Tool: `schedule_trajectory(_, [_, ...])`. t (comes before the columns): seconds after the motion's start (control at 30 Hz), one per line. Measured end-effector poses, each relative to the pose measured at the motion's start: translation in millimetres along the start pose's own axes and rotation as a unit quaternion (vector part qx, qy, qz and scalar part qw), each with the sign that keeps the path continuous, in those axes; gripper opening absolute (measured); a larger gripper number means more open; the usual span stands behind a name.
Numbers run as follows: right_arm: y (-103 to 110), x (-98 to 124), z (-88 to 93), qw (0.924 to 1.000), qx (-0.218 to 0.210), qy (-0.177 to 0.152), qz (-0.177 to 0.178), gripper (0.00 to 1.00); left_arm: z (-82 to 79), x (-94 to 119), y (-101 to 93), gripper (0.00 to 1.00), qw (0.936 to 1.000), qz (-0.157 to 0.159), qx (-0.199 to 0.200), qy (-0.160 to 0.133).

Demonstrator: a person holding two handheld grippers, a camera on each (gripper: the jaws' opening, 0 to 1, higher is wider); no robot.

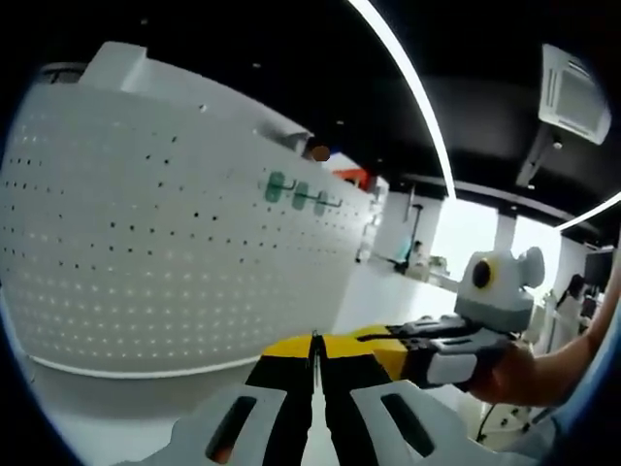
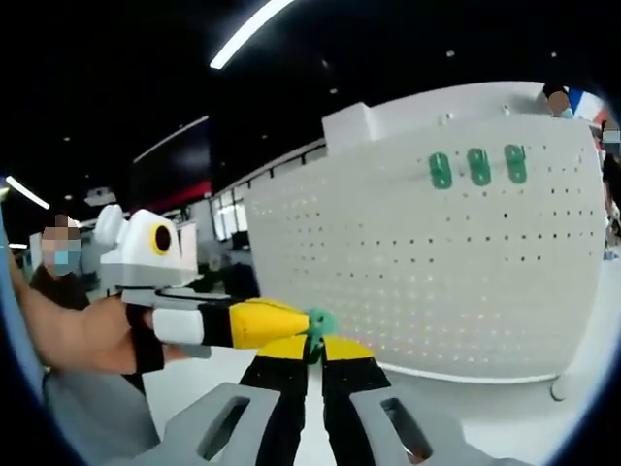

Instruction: Insert the hook assembly into the mounting plate slot until the hook locks in place.

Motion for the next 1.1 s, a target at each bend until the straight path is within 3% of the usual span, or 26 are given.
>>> schedule_trajectory(0.63, [-2.3,2.2,-2.1,1.0,0.006,-0.006,0.004,0.01,-2.1,-0.6,-3.2,0.03,0.9997,0.004,-0.025,0.003])
schedule_trajectory(1.1, [-6.9,4.7,-3.4,0.9999,0.008,-0.01,0.011,0.01,-4.6,-0.6,-7.6,0.15,0.9989,0.006,-0.045,0.004])
Point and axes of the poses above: the point that each gripper's makers call its tool centre point, and the gripper's own axes: x roughly backward along the fingers, y roughly to its left, z roughly out of its underside, the point moved 3 cm from there along x, roughly backward along the fingers, and after that the axes turned 5 degrees about y, right-handed, at the moved point
